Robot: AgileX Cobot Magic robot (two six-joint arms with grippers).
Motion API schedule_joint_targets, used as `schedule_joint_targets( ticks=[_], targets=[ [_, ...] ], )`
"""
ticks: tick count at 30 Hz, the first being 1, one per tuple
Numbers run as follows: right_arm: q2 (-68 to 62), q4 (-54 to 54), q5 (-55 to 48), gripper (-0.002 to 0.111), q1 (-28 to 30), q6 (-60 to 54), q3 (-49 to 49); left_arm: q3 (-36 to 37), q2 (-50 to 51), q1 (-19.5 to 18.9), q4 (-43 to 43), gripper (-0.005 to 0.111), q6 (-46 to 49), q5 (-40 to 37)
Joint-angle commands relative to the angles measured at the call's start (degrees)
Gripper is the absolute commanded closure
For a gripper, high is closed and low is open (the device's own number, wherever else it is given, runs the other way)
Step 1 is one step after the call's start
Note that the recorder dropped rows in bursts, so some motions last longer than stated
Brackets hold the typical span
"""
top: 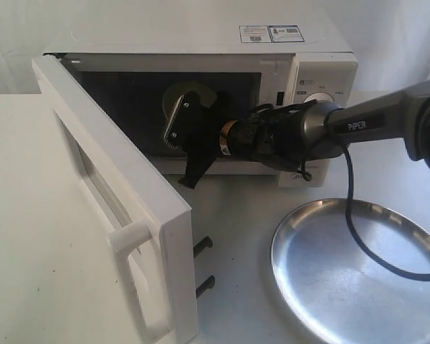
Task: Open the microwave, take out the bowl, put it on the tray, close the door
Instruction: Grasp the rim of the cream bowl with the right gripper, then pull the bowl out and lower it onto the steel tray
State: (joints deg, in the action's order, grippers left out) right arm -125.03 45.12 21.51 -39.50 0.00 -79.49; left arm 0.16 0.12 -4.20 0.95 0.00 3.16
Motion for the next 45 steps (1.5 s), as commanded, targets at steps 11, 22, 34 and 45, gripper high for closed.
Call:
schedule_joint_targets(
  ticks=[11, 22, 34, 45],
  targets=[
    [12.0, -1.5, 8.5, 0.108, -0.1, 9.3, 13.1, -0.2, -0.1, 0.2, -0.5, 0.107, 0.0, 0.2],
    [33.5, 0.3, -0.7, 0.108, -1.1, 23.7, 37.1, -0.2, -0.1, 0.2, -0.5, 0.107, 0.0, 0.2],
    [59.6, 0.8, -23.8, 0.108, -1.1, 42.7, 60.0, -0.2, -0.1, 0.2, -0.5, 0.107, 0.0, 0.2],
    [60.0, 1.7, -25.8, 0.108, -1.1, 43.7, 62.7, -0.2, -0.1, 0.2, -0.5, 0.107, 0.0, 0.2]
  ],
)
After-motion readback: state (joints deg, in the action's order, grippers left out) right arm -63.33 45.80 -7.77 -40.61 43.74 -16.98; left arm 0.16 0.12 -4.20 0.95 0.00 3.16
